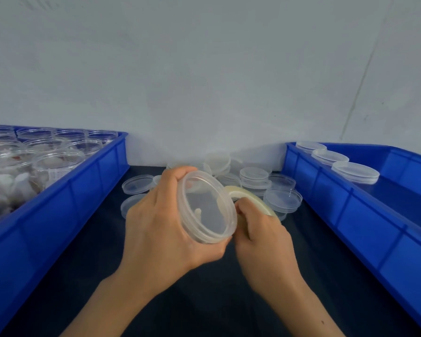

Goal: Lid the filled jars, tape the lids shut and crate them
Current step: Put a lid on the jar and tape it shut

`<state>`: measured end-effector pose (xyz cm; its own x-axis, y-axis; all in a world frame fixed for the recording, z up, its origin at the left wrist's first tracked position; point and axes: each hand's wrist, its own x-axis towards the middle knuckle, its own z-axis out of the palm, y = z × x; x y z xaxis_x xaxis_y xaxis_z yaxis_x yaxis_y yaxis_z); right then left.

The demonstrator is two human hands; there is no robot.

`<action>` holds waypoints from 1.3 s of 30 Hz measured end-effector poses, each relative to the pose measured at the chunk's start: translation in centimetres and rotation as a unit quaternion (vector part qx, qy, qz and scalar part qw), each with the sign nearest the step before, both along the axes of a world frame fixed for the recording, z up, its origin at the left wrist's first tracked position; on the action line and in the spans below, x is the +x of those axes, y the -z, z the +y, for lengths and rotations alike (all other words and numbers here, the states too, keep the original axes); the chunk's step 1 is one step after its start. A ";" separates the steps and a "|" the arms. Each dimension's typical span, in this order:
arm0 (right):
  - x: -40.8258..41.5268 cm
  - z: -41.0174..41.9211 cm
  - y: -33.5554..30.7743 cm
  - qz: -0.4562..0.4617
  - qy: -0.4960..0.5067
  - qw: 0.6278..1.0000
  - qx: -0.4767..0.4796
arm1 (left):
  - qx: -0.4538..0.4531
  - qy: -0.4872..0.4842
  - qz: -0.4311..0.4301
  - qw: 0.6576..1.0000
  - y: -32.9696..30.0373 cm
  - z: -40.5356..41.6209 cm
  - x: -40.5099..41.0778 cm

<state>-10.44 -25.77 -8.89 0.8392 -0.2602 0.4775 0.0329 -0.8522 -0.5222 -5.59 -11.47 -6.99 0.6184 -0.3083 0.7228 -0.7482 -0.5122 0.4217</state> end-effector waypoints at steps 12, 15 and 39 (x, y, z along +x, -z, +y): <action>1.5 -6.0 -1.9 0.070 0.210 0.971 0.084 | 0.032 0.086 0.096 0.991 -0.9 -1.9 -3.7; 0.7 -7.5 -1.5 -0.005 0.212 0.974 0.085 | -0.007 0.074 0.020 0.997 0.1 -1.4 -3.7; 4.5 -2.7 5.5 0.134 -0.024 0.974 -0.182 | -0.036 0.007 0.049 0.998 2.1 -1.1 0.4</action>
